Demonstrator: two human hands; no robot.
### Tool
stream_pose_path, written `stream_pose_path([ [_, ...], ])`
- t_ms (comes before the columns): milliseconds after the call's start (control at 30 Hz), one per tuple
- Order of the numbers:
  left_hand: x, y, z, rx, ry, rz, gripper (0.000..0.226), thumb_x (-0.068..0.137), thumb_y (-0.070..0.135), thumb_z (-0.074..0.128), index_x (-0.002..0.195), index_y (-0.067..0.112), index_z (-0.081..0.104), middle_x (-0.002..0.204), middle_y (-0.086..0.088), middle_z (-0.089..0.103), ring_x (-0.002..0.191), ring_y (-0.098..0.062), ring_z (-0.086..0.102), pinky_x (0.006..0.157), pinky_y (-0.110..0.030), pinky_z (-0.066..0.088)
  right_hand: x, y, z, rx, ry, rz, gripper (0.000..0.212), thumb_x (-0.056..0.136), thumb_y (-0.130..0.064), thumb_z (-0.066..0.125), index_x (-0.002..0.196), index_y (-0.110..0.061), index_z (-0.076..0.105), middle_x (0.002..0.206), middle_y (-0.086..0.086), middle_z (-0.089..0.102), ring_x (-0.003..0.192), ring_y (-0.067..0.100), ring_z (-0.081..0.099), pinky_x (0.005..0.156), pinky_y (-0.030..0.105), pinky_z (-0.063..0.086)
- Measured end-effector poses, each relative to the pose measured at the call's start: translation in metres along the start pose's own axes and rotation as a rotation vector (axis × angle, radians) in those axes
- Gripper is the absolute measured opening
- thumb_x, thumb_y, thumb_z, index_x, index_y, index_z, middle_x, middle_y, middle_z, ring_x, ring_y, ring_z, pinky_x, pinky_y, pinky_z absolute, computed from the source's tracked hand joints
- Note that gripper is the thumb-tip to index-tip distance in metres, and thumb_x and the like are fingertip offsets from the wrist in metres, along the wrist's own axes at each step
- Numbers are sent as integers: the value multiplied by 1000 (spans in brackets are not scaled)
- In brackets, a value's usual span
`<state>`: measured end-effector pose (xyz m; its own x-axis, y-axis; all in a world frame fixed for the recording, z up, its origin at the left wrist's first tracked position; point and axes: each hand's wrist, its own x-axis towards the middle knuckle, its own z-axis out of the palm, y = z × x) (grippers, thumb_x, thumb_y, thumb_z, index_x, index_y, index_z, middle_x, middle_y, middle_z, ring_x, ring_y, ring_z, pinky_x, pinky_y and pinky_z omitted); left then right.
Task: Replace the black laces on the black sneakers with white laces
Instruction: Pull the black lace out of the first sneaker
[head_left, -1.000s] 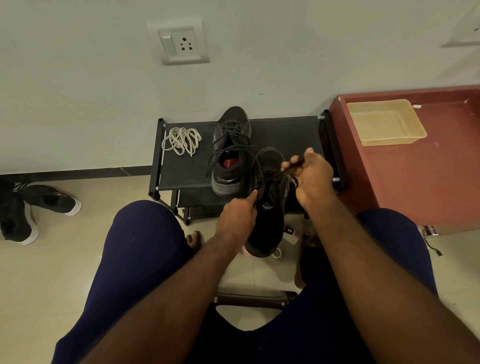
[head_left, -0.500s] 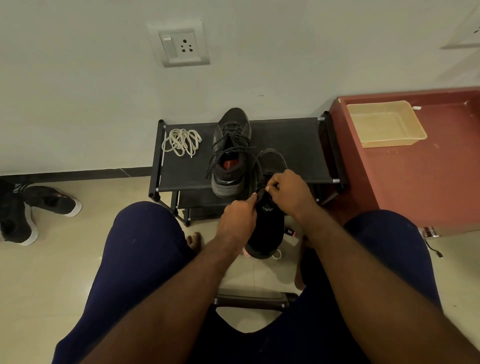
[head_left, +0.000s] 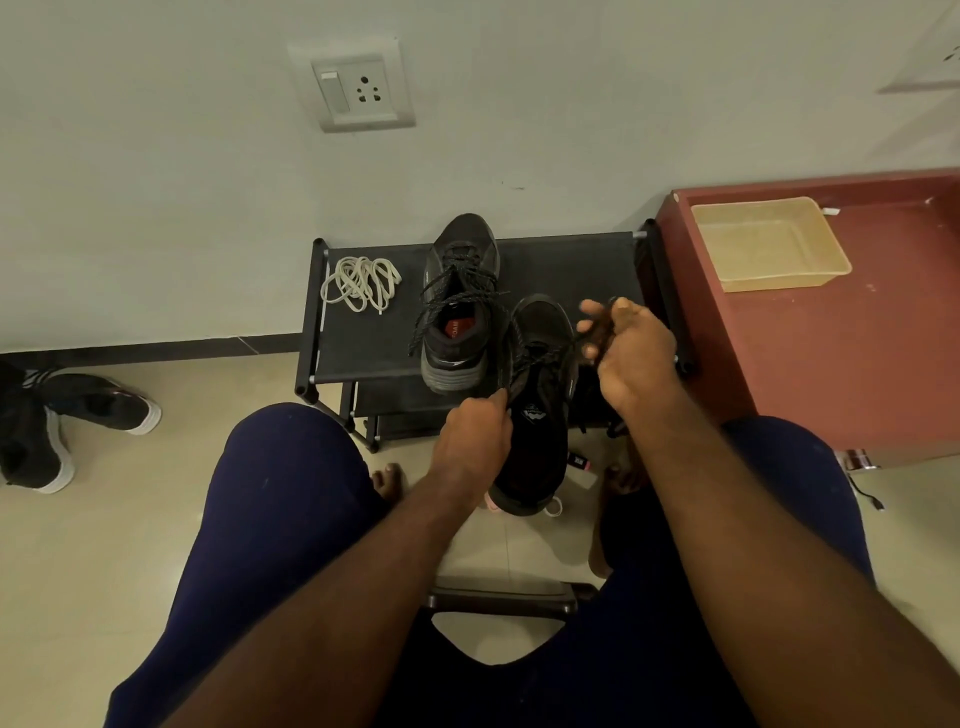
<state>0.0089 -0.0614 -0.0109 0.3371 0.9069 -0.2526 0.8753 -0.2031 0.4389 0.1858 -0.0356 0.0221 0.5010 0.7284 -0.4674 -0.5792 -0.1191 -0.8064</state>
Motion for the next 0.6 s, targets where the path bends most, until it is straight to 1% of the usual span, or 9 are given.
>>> stream_pose_path([
  [100,-1,-1,0,-23,-6,-12,24,101,23,45,117,13,59,98,-10,66,87,-28,64,78,-44,56,3,-17,-6,159,22,54,23,104,-12,36,84,-19,47,62,-4,48,45,8,39,38,20,26],
  [167,-1,-3,0,-38,2,-19,23,101,22,45,117,14,59,97,-10,66,87,-28,64,78,-45,56,6,-30,-16,180,50,27,21,103,-14,37,86,-19,48,58,-6,44,43,7,34,37,20,24],
  [233,-1,-3,0,-39,9,-17,23,100,21,46,116,14,60,96,-9,66,86,-28,64,77,-44,56,10,-44,-28,13,108,-63,14,101,-16,42,92,-19,53,60,-5,46,45,8,36,39,21,27],
  [333,-2,-2,0,-62,18,-20,22,100,21,46,114,14,61,94,-9,66,85,-28,64,76,-45,56,9,-48,-35,-400,98,-222,9,98,-18,51,96,-20,60,69,-3,56,54,8,47,47,25,40],
  [400,-3,-2,1,-92,31,-18,21,99,21,47,113,14,62,94,-9,67,86,-29,64,76,-45,56,4,-42,-32,-612,4,-297,12,98,-14,55,106,-18,63,92,-1,66,75,6,60,65,19,49],
  [433,-3,-3,2,-114,38,-15,21,99,21,48,113,14,62,94,-9,68,86,-29,64,77,-45,56,2,-38,-31,-737,-61,-323,19,98,-12,56,115,-15,64,108,0,67,90,4,61,75,12,48],
  [467,-4,-3,2,-136,46,-14,21,98,21,49,113,15,62,95,-9,68,87,-28,65,77,-45,56,2,-35,-29,-876,-114,-350,25,99,-11,56,123,-13,63,122,1,64,106,5,58,85,9,43],
  [533,-5,-3,1,-167,75,-10,21,98,20,49,112,15,63,95,-9,69,87,-29,65,77,-45,56,2,-30,-25,-1067,-166,-403,32,99,-10,55,131,-14,61,145,2,52,135,11,42,106,18,32],
  [600,-5,-4,2,-202,100,-15,21,97,21,49,111,15,64,94,-10,69,88,-30,65,77,-45,56,-3,-27,-21,-1094,-188,-434,33,99,-9,54,131,-16,61,156,2,40,150,15,23,119,28,21],
])
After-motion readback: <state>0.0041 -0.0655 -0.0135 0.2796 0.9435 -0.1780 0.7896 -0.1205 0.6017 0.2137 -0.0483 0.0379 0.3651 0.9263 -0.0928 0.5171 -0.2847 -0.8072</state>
